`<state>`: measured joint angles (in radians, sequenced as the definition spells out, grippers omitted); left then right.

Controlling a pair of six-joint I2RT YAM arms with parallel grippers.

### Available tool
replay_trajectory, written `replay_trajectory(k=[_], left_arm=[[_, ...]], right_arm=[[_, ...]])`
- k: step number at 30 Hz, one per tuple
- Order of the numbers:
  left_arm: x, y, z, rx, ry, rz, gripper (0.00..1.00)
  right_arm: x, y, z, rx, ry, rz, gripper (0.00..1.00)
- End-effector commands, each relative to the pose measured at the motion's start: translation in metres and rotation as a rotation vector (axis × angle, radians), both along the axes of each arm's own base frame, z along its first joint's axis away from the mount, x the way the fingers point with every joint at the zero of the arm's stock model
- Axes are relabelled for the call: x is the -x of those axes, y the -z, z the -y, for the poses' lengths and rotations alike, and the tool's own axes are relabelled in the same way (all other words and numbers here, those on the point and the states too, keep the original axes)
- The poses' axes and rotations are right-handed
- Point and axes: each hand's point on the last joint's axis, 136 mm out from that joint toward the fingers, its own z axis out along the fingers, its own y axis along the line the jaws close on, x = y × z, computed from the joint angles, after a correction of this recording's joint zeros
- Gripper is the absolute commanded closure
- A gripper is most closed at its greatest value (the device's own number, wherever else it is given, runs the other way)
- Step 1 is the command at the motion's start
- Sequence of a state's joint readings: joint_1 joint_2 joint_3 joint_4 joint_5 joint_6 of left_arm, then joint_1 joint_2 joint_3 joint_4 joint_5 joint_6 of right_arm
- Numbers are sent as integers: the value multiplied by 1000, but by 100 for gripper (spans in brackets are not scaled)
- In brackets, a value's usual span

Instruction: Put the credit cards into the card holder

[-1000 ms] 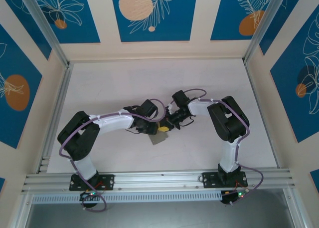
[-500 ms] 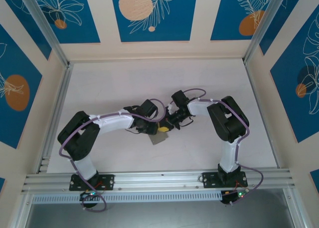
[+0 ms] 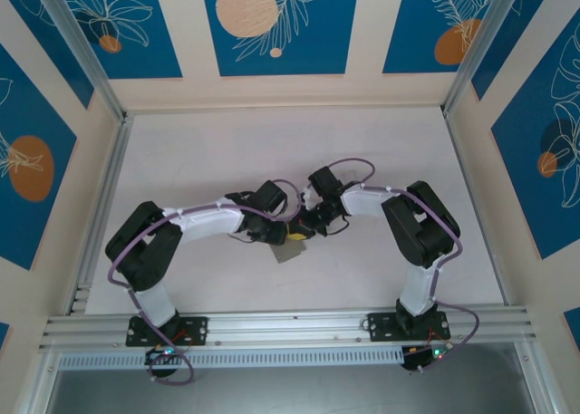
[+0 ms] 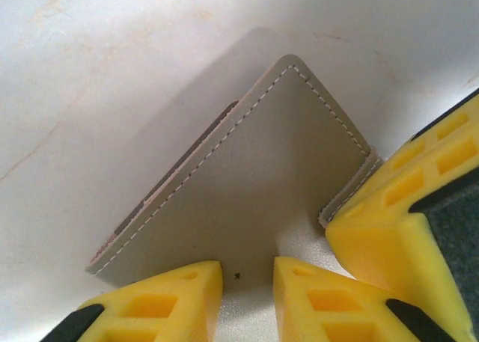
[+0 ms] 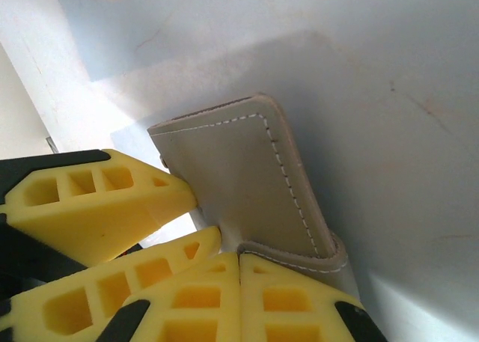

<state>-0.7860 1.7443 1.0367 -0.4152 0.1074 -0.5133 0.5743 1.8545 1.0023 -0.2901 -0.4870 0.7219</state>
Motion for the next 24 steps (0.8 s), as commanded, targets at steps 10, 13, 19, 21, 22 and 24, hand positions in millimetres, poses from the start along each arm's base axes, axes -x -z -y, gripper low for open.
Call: replay_trajectory(k=[10, 13, 19, 21, 22, 24], left_arm=[[-13, -5, 28, 67, 25, 42, 73], [-20, -29, 27, 84, 17, 83, 68], [-46, -95, -9, 123, -79, 194, 52], [-53, -116, -32, 129, -132, 243, 45], [-56, -127, -45, 134, -160, 274, 37], [-59, -149, -72, 138, -218, 352, 26]], right_arm=[[50, 34, 20, 280, -107, -53, 100], [30, 7, 9, 247, -106, 33, 89], [-24, -65, -17, 133, -98, 236, 57], [-39, -90, -20, 106, -83, 308, 51], [-44, -103, -20, 95, -76, 355, 42], [-52, -126, -13, 107, -54, 460, 0]])
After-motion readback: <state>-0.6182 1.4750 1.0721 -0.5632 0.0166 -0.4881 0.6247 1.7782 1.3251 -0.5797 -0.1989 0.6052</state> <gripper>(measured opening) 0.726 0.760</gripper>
